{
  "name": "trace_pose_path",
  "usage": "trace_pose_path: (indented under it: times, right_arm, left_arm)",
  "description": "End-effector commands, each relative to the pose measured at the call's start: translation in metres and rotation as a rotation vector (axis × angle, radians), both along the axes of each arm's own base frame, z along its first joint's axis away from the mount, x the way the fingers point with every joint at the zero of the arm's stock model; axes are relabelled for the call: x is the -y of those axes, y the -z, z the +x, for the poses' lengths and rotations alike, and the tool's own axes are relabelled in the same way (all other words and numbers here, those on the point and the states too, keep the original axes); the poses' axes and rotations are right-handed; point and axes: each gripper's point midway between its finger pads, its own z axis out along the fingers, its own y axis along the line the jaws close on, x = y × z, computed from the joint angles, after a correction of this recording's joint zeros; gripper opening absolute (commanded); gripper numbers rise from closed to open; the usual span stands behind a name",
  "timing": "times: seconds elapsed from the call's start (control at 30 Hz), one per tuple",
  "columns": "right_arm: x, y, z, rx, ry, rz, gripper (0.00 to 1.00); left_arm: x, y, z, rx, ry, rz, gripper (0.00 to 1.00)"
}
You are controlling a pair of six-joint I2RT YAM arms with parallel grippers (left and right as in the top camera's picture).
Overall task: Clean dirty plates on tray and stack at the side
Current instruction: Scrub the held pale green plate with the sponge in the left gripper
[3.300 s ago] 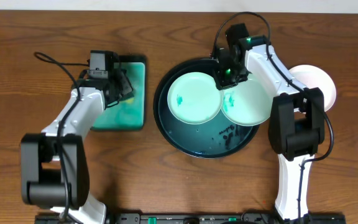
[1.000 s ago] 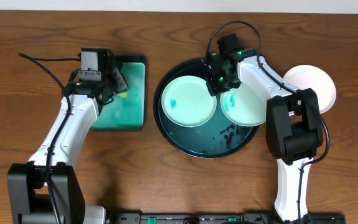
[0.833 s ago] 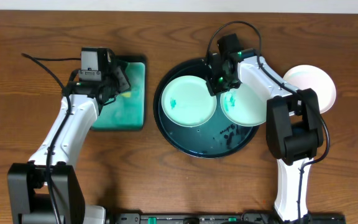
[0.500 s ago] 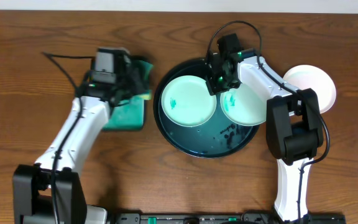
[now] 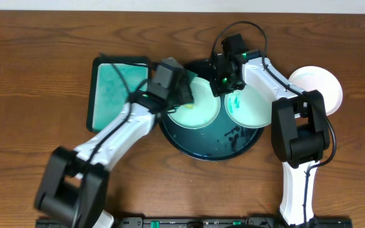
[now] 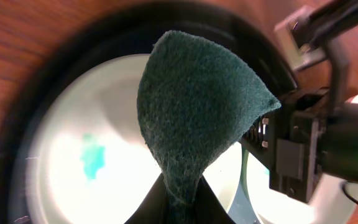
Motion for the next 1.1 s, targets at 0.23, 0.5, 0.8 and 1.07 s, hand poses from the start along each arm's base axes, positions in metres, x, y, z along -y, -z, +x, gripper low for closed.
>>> trace_pose_path:
  times: [0.23, 0.5, 0.8, 1.07]
  right_arm:
    - [0.007, 0.014, -0.002, -0.007, 0.027, -0.062, 0.01]
    - [0.007, 0.014, -0.003, -0.010, 0.026, -0.063, 0.01]
    - [0.007, 0.014, -0.004, -0.013, 0.026, -0.065, 0.01]
    - [0.007, 0.014, -0.004, -0.013, 0.025, -0.064, 0.01]
  left_arm:
    - [-0.002, 0.077, 0.012, -0.114, -0.192, 0.032, 0.07]
    - [-0.064, 0.087, 0.016, -0.024, -0.238, 0.392, 0.07]
    - [-0.089, 0.057, 0.023, 0.063, -0.211, 0.542, 0.07]
    - [-0.050, -0.019, 0.033, 0.198, -0.190, 0.249, 0.07]
